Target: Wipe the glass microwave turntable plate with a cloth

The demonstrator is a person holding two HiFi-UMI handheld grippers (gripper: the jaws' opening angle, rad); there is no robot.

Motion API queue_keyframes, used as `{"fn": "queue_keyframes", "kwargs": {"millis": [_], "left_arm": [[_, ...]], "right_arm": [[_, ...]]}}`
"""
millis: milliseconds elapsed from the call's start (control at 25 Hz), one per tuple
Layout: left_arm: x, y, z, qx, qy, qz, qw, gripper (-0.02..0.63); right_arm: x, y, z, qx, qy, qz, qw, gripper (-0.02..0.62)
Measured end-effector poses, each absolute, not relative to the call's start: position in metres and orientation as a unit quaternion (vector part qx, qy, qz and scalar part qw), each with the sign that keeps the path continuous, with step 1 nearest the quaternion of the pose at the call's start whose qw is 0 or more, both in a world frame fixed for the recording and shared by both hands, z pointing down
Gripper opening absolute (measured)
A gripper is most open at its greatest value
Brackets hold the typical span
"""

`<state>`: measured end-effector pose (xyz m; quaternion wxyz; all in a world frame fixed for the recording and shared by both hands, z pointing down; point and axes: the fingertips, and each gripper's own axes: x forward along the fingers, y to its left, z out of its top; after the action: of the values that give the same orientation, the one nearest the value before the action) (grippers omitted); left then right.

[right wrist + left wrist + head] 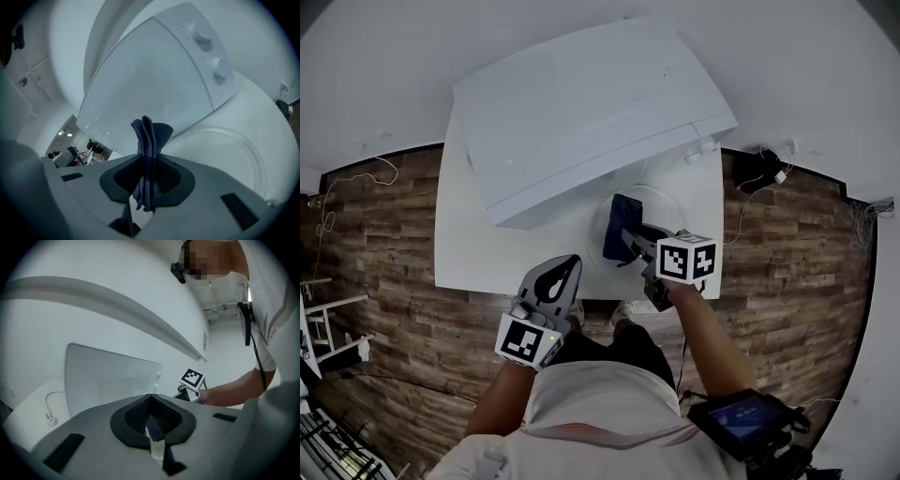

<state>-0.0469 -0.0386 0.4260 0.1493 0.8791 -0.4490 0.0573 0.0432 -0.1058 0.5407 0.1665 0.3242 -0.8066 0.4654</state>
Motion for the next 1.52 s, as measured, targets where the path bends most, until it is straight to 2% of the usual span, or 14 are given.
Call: {"fn": "queue_keyframes", "kwargs": {"millis": [320,600,1520], "left_arm": [[-0.052,-0.048,0.445,0.868,-0.463,0.059,0.168,0.009],[-0.053,-0.049,0.448,0.868,-0.461,0.060,0.174,0.009],[-0.033,-0.056,0.461,0.878,-0.435,0.070,0.185,0.009]], "right_arm": [[0.019,-0.120,0.577,0.300,-0.793,0.481,0.221,0.066],[0.030,-0.131,0.597,0.313,-0.775,0.492,0.243,0.066],[0.187,-0.142,0.600,0.409,-0.717,0.523,0.211,0.066]]}}
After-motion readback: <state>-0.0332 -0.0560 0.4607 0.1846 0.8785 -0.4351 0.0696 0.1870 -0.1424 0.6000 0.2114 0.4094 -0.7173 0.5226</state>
